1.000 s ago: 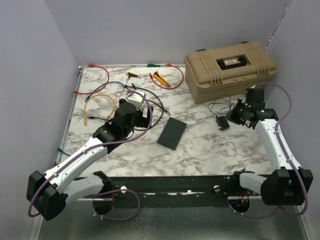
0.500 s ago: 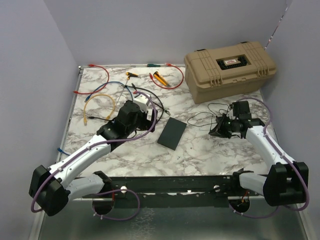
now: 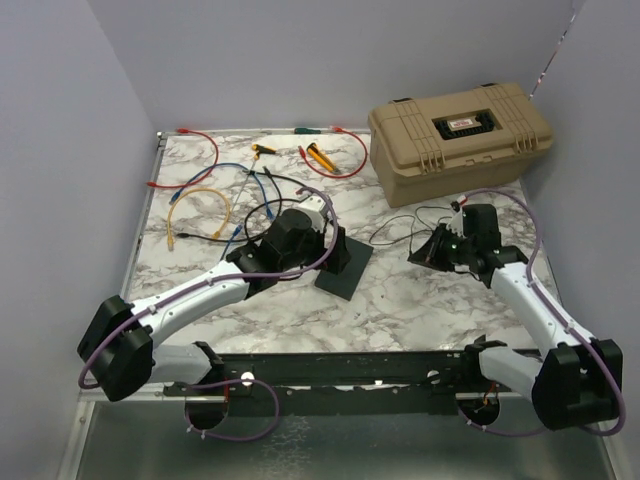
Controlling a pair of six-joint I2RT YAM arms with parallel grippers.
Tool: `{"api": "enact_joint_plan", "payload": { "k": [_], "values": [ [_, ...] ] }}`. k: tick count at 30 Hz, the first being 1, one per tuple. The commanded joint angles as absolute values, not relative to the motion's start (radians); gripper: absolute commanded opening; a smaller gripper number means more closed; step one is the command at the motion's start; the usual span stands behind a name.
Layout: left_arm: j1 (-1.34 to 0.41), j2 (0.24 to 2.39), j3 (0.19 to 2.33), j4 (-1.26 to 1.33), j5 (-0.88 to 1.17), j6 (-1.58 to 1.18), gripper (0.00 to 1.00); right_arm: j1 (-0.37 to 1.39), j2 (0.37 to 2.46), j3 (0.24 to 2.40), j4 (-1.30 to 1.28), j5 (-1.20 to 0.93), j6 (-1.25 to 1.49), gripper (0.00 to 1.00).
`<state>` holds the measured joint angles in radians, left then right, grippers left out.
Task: Insert the plug into the switch port
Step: Pick up the plug from the center of the board.
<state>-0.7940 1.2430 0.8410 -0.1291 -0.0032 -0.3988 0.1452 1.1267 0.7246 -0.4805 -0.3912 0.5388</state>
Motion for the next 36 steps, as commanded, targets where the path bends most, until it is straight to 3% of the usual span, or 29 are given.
{"api": "enact_joint_plan", "payload": {
  "k": [1, 9, 15, 23, 29, 36],
  "values": [
    [-0.819, 1.300, 0.870, 0.059, 0.012, -0.589, 0.99, 0.161, 1.052, 0.605, -0.250, -0.485, 0.580, 0.00],
    [-0.851, 1.463, 0.880, 0.320, 0.097, -0.746, 0.91, 0.166, 0.925, 0.436, 0.003, -0.507, 0.604, 0.00],
    [-0.895, 1.593, 0.908, 0.440, 0.127, -0.806, 0.77, 0.167, 0.851, 0.335, 0.124, -0.539, 0.637, 0.00],
    [-0.959, 1.700, 0.971, 0.500, 0.105, -0.816, 0.72, 0.167, 0.820, 0.281, 0.181, -0.566, 0.624, 0.00],
    [-0.970, 1.778, 1.007, 0.509, 0.124, -0.828, 0.55, 0.167, 0.802, 0.267, 0.207, -0.559, 0.623, 0.00],
    [-0.978, 1.786, 0.967, 0.541, 0.092, -0.854, 0.48, 0.167, 0.795, 0.253, 0.235, -0.543, 0.627, 0.00]
  ]
}}
